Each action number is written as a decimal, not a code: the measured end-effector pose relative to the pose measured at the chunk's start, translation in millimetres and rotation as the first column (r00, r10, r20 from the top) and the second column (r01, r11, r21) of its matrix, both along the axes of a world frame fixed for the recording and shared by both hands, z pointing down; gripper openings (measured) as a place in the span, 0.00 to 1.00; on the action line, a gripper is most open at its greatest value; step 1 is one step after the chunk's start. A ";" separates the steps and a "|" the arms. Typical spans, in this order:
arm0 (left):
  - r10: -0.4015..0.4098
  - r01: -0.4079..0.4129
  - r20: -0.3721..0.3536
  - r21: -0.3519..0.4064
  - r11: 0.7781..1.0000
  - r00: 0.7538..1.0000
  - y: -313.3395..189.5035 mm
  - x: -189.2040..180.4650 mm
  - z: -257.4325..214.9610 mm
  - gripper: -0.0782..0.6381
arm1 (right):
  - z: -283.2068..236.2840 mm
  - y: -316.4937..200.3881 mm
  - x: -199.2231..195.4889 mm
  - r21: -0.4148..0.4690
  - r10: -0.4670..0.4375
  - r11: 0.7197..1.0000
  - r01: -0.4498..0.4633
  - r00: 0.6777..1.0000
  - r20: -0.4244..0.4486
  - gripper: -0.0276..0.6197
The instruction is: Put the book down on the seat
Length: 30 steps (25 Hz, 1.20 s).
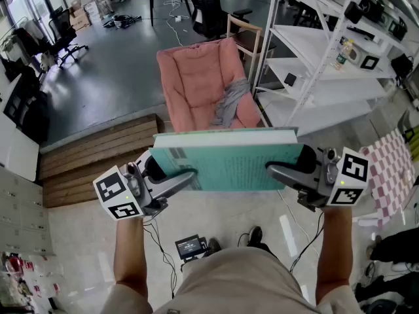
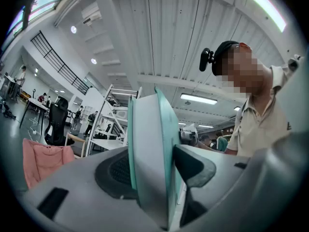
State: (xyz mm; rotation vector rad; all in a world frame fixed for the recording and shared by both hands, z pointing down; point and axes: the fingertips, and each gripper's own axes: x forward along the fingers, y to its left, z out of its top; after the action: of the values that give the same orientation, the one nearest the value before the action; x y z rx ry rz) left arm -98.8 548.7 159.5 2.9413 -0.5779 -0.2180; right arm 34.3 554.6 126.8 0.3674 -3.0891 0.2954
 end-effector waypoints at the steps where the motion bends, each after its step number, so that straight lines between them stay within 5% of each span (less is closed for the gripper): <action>1: 0.001 -0.001 0.000 0.000 1.000 1.000 -0.5 -2.6 -0.5 0.44 | -0.6 -0.4 -2.6 0.001 0.001 1.000 -0.001 1.000 -0.001 0.30; 16: -0.018 0.018 -0.001 -0.024 1.000 1.000 -32.9 -33.5 9.7 0.44 | 7.3 -35.9 -34.4 -0.004 -0.026 1.000 0.026 1.000 -0.012 0.30; 30: -0.161 0.166 0.054 -0.088 0.982 0.985 -163.4 15.8 29.4 0.44 | 32.4 -188.2 14.3 -0.052 -0.172 0.983 0.174 0.984 0.041 0.30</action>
State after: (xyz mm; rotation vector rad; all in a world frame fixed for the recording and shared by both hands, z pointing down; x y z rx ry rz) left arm -83.0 385.3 188.9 2.8182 -0.8150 -0.1359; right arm 48.6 366.4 159.1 0.0916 -3.1123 0.3858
